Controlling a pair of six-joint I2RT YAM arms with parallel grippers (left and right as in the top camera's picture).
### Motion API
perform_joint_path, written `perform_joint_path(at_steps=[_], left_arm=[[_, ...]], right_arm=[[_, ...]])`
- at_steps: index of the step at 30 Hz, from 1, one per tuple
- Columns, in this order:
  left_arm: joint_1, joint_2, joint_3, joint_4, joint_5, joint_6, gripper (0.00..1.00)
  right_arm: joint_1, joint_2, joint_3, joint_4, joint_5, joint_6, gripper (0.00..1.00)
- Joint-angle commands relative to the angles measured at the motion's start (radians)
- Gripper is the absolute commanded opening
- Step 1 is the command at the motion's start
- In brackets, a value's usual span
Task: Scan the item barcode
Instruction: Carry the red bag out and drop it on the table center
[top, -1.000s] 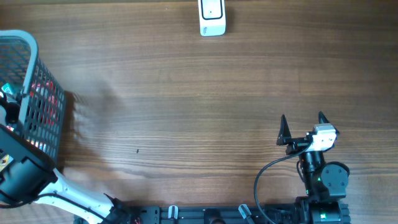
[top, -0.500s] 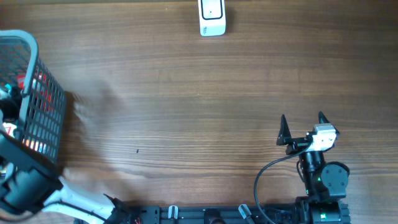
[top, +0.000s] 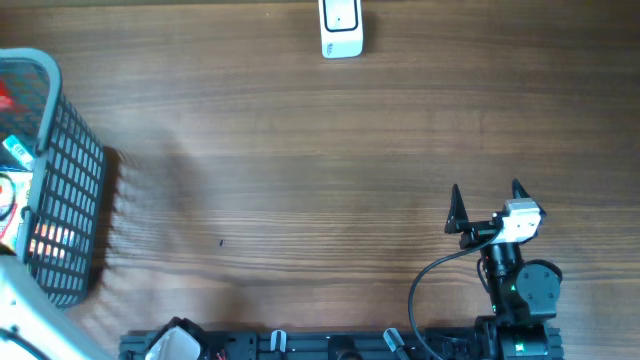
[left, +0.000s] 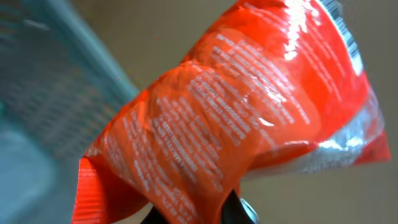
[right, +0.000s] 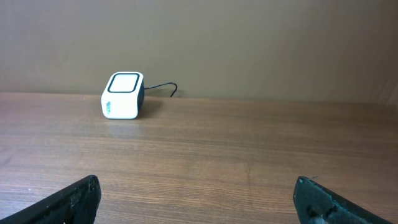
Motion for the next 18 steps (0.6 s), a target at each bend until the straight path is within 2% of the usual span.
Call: perform_joint_path(at_steps=[1, 4, 6, 9, 10, 13, 16, 17, 18], left_arm=[[-0.194, -0.043, 0.015, -0.077, 0.113, -0.011, 0.04], [-0.446, 0.014, -0.015, -0.197, 0.078, 0.067, 0.04], [-0.650, 0.099, -0.047, -0.265, -0.050, 0.081, 0.04], [-0.889, 0.265, -0.091, -0.282, -0.271, 0.080, 0.04], [-0.947, 0.328, -0.093, -0.282, -0.323, 0.080, 0.04], [-1.065, 0.502, -0.093, -0.274, -0.354, 0.080, 0.04], [-1.094, 0.603, -0.093, -0.274, -0.384, 0.080, 0.24], [-1.094, 0.619, -0.093, -0.274, -0.384, 0.080, 0.39], [-1.092, 0.621, -0.092, -0.274, -0.384, 0.080, 0.43]], right_arm=[[0.006, -0.005, -0.001, 0.003, -0.003, -0.010, 1.00], [0.006, -0.005, -0.001, 0.003, -0.003, -0.010, 1.00], [0.006, -0.005, -0.001, 0.003, -0.003, -0.010, 1.00], [0.006, -0.005, -0.001, 0.003, -0.003, -0.010, 1.00], [0.006, -0.005, -0.001, 0.003, -0.003, -0.010, 1.00], [0.006, -0.005, -0.001, 0.003, -0.003, -0.010, 1.00], [0.006, -0.005, -0.001, 0.003, -0.003, -0.010, 1.00], [0.006, -0.005, -0.001, 0.003, -0.003, -0.010, 1.00], [0.006, -0.005, -0.001, 0.003, -0.003, -0.010, 1.00]])
